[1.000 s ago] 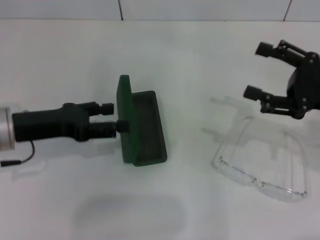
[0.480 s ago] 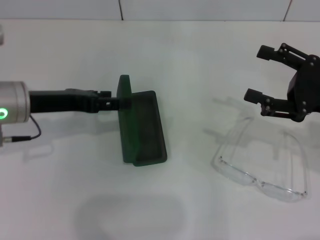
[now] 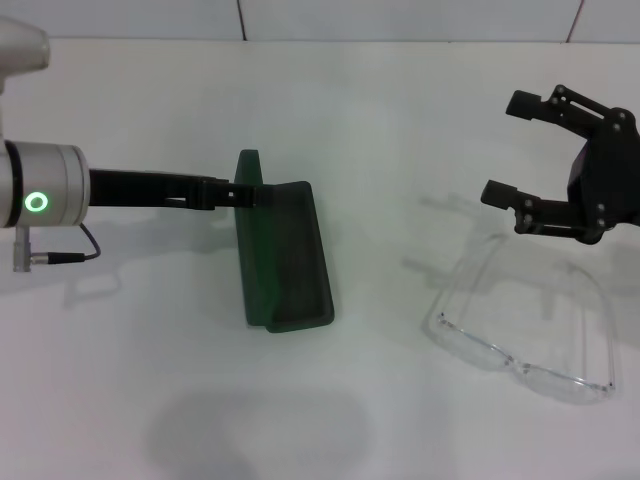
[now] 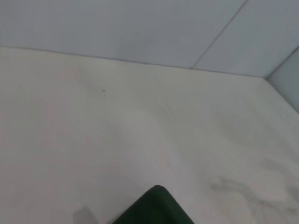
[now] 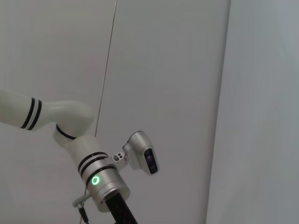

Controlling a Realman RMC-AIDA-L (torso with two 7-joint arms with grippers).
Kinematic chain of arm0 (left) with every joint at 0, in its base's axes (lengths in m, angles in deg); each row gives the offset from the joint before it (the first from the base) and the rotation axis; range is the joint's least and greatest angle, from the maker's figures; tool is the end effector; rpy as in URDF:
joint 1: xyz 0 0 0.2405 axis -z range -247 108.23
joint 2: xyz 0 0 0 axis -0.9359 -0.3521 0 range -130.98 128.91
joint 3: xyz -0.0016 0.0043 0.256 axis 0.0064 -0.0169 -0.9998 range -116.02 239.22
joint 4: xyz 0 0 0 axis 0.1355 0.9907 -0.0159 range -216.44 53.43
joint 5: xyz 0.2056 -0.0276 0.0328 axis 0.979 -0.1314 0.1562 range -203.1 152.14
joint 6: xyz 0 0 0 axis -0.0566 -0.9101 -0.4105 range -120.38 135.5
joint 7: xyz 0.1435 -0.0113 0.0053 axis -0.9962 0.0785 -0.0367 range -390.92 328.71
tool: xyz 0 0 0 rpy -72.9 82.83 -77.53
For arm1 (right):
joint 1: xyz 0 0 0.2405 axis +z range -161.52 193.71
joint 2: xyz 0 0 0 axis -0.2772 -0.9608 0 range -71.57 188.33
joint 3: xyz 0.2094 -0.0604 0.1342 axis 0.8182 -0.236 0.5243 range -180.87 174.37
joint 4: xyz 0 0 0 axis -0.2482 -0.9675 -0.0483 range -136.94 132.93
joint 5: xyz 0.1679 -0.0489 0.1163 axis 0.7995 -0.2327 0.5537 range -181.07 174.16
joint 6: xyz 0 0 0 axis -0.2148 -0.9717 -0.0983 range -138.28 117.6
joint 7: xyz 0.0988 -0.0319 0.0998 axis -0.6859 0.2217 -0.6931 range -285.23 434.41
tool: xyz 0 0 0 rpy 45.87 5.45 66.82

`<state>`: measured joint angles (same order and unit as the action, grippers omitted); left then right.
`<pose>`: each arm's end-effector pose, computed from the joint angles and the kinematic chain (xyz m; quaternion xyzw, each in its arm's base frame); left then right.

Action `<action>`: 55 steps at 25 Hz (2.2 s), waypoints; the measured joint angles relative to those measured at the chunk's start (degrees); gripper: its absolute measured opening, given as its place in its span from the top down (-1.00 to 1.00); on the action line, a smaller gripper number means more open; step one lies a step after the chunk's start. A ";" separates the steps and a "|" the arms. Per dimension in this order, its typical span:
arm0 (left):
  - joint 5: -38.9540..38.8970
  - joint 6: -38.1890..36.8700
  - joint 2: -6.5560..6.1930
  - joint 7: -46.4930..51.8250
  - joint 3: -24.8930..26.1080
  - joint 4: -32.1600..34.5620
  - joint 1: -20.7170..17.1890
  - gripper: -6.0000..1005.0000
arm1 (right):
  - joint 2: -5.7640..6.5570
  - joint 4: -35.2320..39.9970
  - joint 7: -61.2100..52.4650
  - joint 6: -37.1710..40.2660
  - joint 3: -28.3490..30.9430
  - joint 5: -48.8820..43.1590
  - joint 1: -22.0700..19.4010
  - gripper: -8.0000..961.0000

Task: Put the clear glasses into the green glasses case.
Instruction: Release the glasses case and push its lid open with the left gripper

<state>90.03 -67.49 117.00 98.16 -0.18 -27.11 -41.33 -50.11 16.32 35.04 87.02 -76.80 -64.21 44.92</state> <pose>-0.2394 0.3607 0.0013 -0.8628 -0.4651 -0.1452 0.1351 0.2468 0.3146 0.0292 -0.8902 -0.0374 0.4056 0.2042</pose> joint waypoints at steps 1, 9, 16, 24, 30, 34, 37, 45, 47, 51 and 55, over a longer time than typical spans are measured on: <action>0.59 0.07 0.00 0.79 -0.05 0.00 0.25 -0.71 | -0.01 0.08 0.00 0.00 0.01 -0.07 0.00 -0.83; 6.48 0.28 0.86 3.99 -0.25 0.23 1.71 -0.71 | -0.38 0.85 0.42 -0.16 0.05 -1.17 0.27 -0.83; 7.37 -0.07 0.94 4.36 -0.30 0.84 1.87 -0.70 | -0.87 1.66 0.74 -0.21 0.22 -1.94 0.16 -0.83; 7.15 -3.77 0.13 5.47 0.02 0.90 3.44 -0.70 | -1.04 1.66 0.77 -0.24 0.37 -1.95 -0.09 -0.83; 7.53 -4.09 -0.13 8.17 -0.18 0.90 4.23 -0.64 | -1.14 1.63 1.15 -0.36 0.22 -1.94 -0.08 -0.83; 8.81 -4.08 -0.24 10.34 -0.29 0.94 5.25 -0.64 | -1.01 1.63 1.23 -0.03 0.16 -1.94 0.16 -0.83; 10.66 -3.48 0.32 10.58 -0.35 0.95 5.73 -0.64 | -0.89 1.63 1.36 0.05 0.19 -2.37 0.27 -0.83; 16.07 -1.86 1.32 11.83 -0.36 1.15 7.06 -0.64 | -0.93 1.69 1.62 -0.30 0.26 -2.66 0.29 -0.83; 16.72 -1.71 1.36 11.93 -0.44 1.20 7.34 -0.64 | -0.94 1.71 1.64 -0.39 0.23 -2.67 0.28 -0.83; 17.24 -1.55 1.17 12.97 -1.59 1.23 7.89 -0.63 | -0.99 1.72 2.07 -0.64 0.38 -2.70 0.26 -0.83; 17.68 -1.70 0.74 14.36 -1.96 1.77 8.10 -0.58 | -1.12 1.72 2.32 -0.83 0.38 -2.70 0.26 -0.83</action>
<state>107.71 -69.19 117.74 112.52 -2.14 -25.35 -33.23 -51.23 18.04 37.36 86.18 -76.42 -66.92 45.18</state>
